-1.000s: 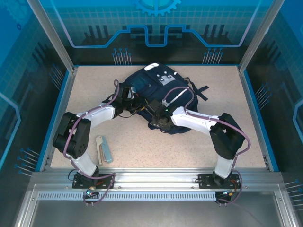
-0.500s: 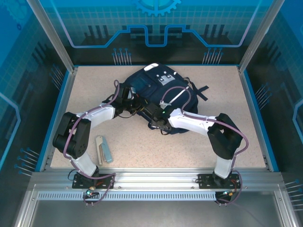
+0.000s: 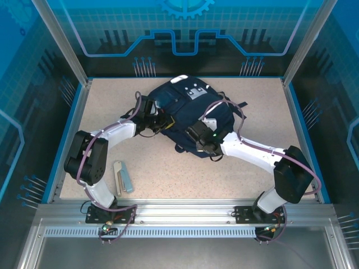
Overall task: Pack the student bag
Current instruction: Zip the student bag at the top-center of the table.
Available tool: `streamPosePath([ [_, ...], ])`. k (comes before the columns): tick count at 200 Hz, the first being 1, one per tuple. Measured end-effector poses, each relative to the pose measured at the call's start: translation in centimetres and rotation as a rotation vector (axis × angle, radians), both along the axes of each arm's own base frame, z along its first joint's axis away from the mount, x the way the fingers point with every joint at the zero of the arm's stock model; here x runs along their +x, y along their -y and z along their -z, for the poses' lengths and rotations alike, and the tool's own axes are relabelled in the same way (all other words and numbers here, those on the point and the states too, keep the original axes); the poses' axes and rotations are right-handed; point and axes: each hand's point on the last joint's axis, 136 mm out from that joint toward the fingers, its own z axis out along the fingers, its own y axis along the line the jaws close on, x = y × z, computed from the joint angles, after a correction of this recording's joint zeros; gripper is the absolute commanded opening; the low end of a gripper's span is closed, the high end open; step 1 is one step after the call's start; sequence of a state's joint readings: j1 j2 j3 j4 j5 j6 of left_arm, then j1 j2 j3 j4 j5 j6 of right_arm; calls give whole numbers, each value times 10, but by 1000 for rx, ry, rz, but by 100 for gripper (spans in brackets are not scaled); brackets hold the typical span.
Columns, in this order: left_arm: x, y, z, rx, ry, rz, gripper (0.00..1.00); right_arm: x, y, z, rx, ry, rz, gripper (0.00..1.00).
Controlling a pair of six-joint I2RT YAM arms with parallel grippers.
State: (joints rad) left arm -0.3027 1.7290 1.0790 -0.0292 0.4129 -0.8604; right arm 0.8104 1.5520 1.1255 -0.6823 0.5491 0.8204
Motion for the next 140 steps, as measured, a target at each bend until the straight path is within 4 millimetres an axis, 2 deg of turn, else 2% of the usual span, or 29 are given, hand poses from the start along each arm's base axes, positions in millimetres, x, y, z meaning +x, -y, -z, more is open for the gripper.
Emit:
streamPosePath([
  [26, 5, -20, 2, 37, -4, -48, 40, -3, -29, 1, 77, -43, -154, 0],
  [53, 4, -56, -12, 66, 18, -144, 57, -5, -64, -3, 184, -86, -280, 0],
  [71, -10, -70, -23, 59, 28, -190, 60, -3, -92, -6, 261, -111, -353, 0],
  [95, -36, -72, -31, 10, 32, -213, 62, 5, -132, -11, 363, -133, -429, 0],
  [114, -54, -72, -26, -48, 5, -236, 61, 11, -155, -13, 414, -138, -467, 0],
  [140, -71, -68, -12, -134, -49, -264, 58, 16, -170, -13, 446, -143, -489, 0],
])
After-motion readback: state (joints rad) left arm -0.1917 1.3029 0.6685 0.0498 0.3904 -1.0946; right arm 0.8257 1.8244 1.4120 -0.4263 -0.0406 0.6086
